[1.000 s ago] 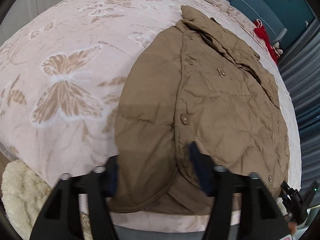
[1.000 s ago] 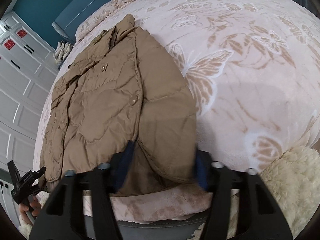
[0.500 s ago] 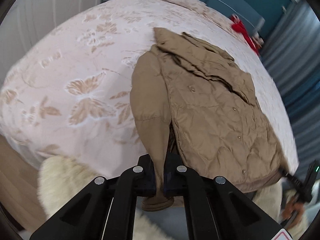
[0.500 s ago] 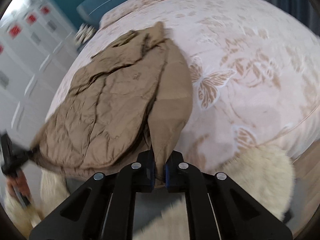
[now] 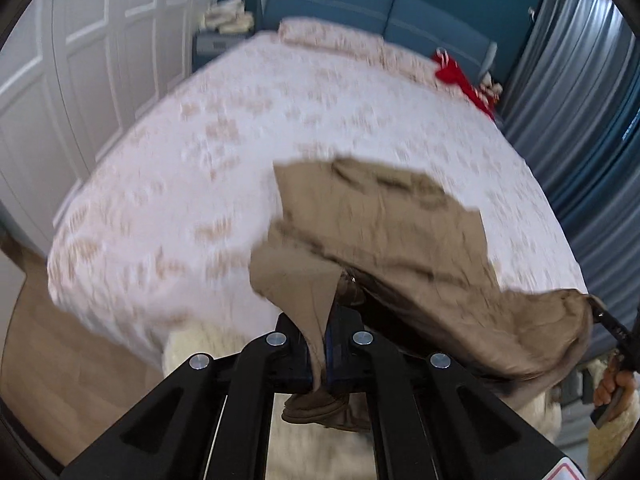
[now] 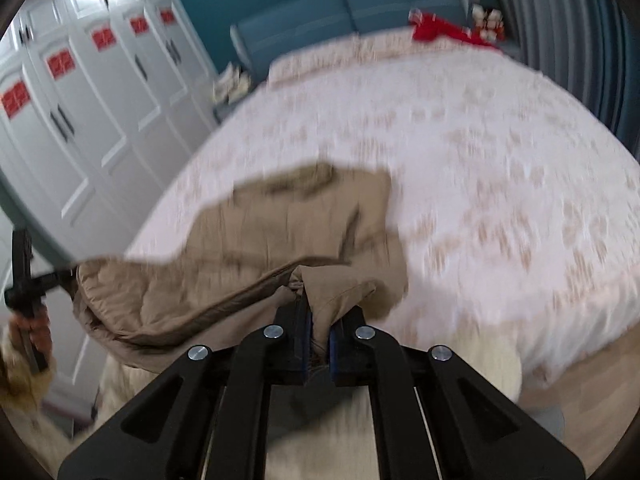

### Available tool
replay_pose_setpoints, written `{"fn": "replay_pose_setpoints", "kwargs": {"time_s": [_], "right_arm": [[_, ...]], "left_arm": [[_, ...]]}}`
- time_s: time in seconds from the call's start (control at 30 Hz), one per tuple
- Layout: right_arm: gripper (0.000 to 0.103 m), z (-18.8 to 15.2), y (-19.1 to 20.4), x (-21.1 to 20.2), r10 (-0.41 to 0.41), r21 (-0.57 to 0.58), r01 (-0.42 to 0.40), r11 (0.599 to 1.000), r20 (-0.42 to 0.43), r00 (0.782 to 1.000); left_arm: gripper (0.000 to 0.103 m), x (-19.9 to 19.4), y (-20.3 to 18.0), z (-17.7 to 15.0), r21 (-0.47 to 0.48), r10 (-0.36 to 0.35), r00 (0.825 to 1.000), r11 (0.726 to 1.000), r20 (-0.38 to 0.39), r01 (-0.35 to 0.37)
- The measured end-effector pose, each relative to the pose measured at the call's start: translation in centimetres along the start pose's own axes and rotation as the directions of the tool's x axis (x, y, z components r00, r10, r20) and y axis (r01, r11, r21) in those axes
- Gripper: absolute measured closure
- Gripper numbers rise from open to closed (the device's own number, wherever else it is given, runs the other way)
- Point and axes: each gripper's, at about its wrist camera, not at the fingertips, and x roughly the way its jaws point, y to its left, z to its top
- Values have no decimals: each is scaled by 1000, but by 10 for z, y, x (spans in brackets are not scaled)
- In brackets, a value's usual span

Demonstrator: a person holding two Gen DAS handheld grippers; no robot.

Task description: Fold large clothes

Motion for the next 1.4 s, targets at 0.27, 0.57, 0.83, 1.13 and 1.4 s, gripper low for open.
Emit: {"fn": "replay_pose_setpoints", "kwargs": {"time_s": [0.27, 0.57, 0.83, 1.13, 1.4], "right_arm": [[99, 78, -16, 79, -43, 67, 33, 997, 152, 987], [99, 138, -31, 184, -109, 151, 85, 985, 160, 981], [99, 151, -46, 273, -180, 173, 166, 971, 67, 981], [99, 146, -66, 331, -218, 213, 214, 953, -4, 976], [99, 134, -75, 361, -229, 210, 234, 949, -49, 972]], "left_arm": [[101, 66, 12, 77, -47, 72, 990, 997, 124, -66], [101, 174, 18, 142, -38, 177, 980, 984, 95, -175], [101, 263, 27, 157, -26, 258, 966, 966, 1, -257], [100, 320, 32, 153, -18, 296, 954, 955, -56, -297], [99, 349, 33, 144, 0, 302, 951, 953, -65, -303]]}}
